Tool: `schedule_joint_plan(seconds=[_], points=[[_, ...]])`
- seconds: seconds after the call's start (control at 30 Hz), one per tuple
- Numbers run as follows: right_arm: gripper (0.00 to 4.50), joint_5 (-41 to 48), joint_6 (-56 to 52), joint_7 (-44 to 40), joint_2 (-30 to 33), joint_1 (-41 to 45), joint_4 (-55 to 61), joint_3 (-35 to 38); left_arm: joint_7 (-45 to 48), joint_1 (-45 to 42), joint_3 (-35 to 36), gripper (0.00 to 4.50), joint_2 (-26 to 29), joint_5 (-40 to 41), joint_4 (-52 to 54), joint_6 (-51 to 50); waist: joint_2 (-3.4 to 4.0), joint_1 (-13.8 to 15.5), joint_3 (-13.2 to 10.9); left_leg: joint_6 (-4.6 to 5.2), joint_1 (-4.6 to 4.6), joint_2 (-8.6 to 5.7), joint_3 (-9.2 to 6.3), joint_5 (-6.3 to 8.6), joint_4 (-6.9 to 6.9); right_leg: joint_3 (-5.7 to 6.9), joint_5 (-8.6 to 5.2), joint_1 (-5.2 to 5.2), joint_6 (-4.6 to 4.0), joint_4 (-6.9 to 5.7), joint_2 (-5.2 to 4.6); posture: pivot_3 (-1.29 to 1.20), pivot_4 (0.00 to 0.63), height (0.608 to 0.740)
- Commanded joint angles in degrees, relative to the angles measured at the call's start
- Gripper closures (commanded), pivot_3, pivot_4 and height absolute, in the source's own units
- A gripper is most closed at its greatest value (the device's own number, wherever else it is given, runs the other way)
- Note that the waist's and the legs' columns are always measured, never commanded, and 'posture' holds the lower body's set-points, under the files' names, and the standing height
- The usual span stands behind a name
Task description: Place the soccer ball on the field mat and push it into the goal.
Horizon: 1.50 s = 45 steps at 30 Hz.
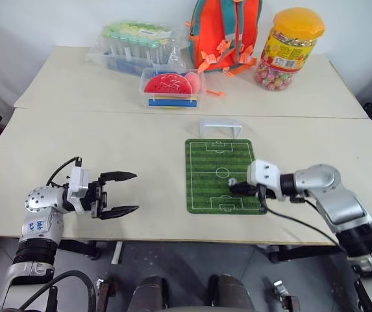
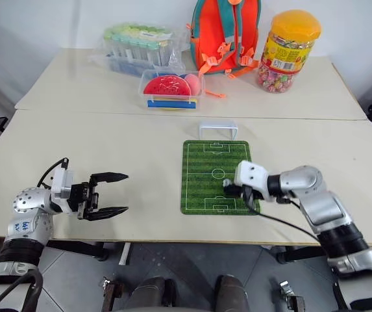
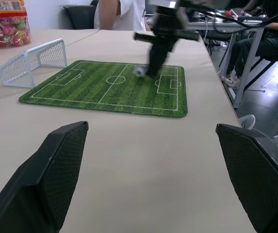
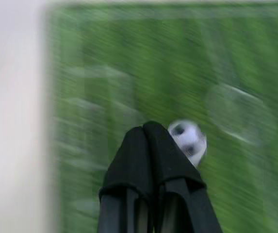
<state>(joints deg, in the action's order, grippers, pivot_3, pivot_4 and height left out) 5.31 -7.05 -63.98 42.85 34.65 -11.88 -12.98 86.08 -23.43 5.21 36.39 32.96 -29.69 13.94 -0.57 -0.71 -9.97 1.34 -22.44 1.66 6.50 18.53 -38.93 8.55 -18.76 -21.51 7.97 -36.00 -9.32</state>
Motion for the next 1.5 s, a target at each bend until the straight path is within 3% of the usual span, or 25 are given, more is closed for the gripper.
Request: schedule_joint_plan(seconds=[0.03, 0.23, 0.47, 0.7, 0.8, 0.93, 1.07, 1.2, 1.5], points=[[4.43, -0.6, 5.7, 7.1, -0.2, 12.1, -7.3, 7.6, 5.7, -3.4, 0.0, 0.00, -1.2, -0.8, -2.1, 1.9, 0.25, -0.6, -0.2, 0.00, -0.02, -0.01, 0.02, 0.00, -0.04, -0.01, 0.00, -0.01, 0.00, -0.01, -0.01, 0.00, 0.150, 0.740], [4.43, 0.0, 6.9, 10.4, 1.4, 12.9, -8.5, 13.2, 5.8, -5.3, -0.2, 0.00, -3.3, -1.8, -4.6, 3.4, 0.16, -0.8, -0.2, -0.02, -0.09, 0.00, -0.14, 0.02, 0.13, 0.46, 0.00, 0.04, 0.00, -0.08, -0.02, 0.00, 0.150, 0.740], [4.43, 1.1, 2.9, 10.7, 6.6, 4.3, -2.5, 18.3, 5.5, -6.4, -0.6, 0.00, -4.5, -2.7, -6.6, 4.2, 0.18, -0.9, -0.2, -0.02, -0.54, -0.09, -0.14, 0.02, 0.00, 0.62, 0.00, -0.11, 0.00, 0.05, -0.04, 0.00, 0.150, 0.740], [4.43, 4.8, -4.3, 11.4, 8.0, -5.6, 7.3, 23.4, 0.6, -8.1, -0.1, 0.00, -5.4, -4.4, -7.8, 1.8, 0.18, -0.8, -0.2, -0.03, -0.53, -0.04, -0.21, 0.00, -0.22, 0.57, 0.00, -0.05, 0.00, 0.01, -0.04, 0.00, 0.150, 0.740], [3.82, 12.2, -11.3, 7.3, 8.4, -19.4, 16.4, 29.9, -6.3, -8.5, 2.4, 0.00, -5.3, -4.3, -7.2, -1.2, 0.18, -0.3, -0.2, -0.03, -0.54, -0.04, -0.47, 0.00, -0.18, 0.60, 0.00, -0.05, 0.00, 0.02, -0.03, 0.00, 0.150, 0.740], [2.62, 20.5, -9.0, 0.5, 6.3, -32.9, 18.8, 38.3, -9.7, -9.1, 4.0, 0.00, -3.4, -5.7, -8.5, -3.5, 0.18, 0.9, -0.2, -0.02, -0.57, -0.11, -0.53, 0.01, -0.17, 0.63, 0.00, -0.01, 0.00, 0.05, -0.02, 0.00, 0.150, 0.740], [1.24, 28.0, -4.6, -7.9, 4.7, -35.8, 14.8, 43.6, -7.9, -10.7, 5.8, 0.00, -2.8, -4.7, -9.7, -4.4, 0.16, 0.7, -0.2, 0.06, -0.50, -0.16, -0.51, -0.01, -0.25, 0.47, 0.05, 0.07, 0.09, 0.13, -0.06, 0.00, 0.150, 0.740], [0.02, 25.5, -0.7, -10.6, 6.4, -37.9, 8.3, 44.3, -5.4, -11.0, 6.3, 0.00, -1.9, -5.4, -10.4, -4.5, 0.16, 0.6, -0.2, 0.05, -0.32, -0.11, -0.49, -0.02, -0.21, 0.46, 0.05, 0.16, 0.08, 0.08, -0.03, 0.00, 0.150, 0.740], [0.02, 25.4, 4.1, -12.6, 6.8, -39.2, 2.8, 44.8, -1.7, -8.3, 6.2, 0.00, 0.9, -6.1, -8.4, -5.9, 0.16, 0.6, -0.2, 0.04, -0.27, -0.09, -0.42, -0.02, -0.16, 0.42, 0.05, 0.13, 0.08, 0.07, -0.04, 0.00, 0.150, 0.740]])
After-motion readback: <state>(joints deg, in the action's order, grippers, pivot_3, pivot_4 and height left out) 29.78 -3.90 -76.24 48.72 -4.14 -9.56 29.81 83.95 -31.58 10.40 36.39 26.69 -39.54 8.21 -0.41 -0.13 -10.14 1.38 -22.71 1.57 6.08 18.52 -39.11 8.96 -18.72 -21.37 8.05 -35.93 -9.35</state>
